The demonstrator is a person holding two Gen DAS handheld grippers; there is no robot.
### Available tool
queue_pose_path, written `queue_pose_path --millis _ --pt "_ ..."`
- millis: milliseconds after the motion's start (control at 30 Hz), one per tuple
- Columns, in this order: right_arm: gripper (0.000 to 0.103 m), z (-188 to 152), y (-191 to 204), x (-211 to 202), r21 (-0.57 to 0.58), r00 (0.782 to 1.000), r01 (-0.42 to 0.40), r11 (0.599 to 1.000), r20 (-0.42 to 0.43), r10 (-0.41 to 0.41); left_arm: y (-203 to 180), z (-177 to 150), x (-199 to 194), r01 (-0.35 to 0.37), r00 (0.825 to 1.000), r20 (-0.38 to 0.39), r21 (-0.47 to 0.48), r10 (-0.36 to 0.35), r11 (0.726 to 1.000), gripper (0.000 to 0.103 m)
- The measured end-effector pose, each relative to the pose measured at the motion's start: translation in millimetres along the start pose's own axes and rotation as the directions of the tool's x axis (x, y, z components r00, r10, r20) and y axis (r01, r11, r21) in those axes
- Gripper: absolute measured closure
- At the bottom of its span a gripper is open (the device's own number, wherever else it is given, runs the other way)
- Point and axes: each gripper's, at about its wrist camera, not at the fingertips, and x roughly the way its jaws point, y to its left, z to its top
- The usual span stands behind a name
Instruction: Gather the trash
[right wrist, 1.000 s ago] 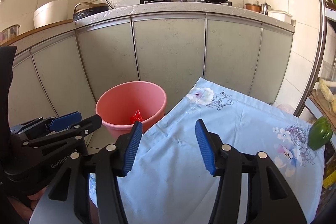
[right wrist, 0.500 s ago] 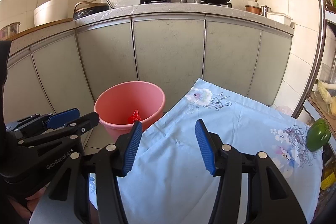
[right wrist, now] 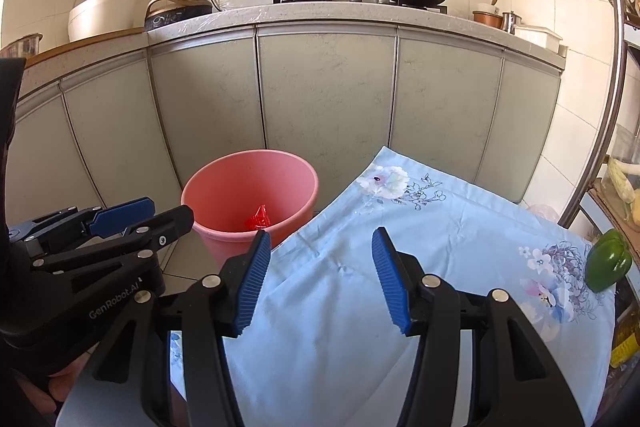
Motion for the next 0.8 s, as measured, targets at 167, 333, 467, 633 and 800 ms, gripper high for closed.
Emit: queue_pose_path --millis 167,333,467,633,800 --pt "0.05 0.0 0.6 0.3 -0.006 1.0 0.0 1.0 -0.001 0.0 -1.0 0.4 1.1 0.001 1.0 -0.004 0.003 -0.001 1.0 0.063" --pt "0.05 -1.1 0.0 0.6 -0.005 1.0 -0.001 1.0 -0.001 0.001 -1.7 0.0 1.4 -0.002 1.0 -0.005 0.005 0.002 1.0 0.063" --pt "0.05 -1.7 -0.4 0.6 -0.004 1.0 0.0 1.0 0.0 0.0 -1.5 0.1 1.6 -0.002 1.0 -0.005 0.006 0.002 1.0 0.063" --pt "0.05 -1.9 -0.4 0.4 -0.005 1.0 -0.001 1.0 0.0 0.001 -1.5 -0.4 1.7 -0.003 1.0 -0.005 0.007 0.003 1.0 0.063" --pt "0.05 -1.8 -0.4 0.8 -0.005 1.0 -0.002 1.0 -0.002 0.002 -1.6 -0.5 1.8 -0.005 1.0 -0.005 0.007 0.005 1.0 0.063"
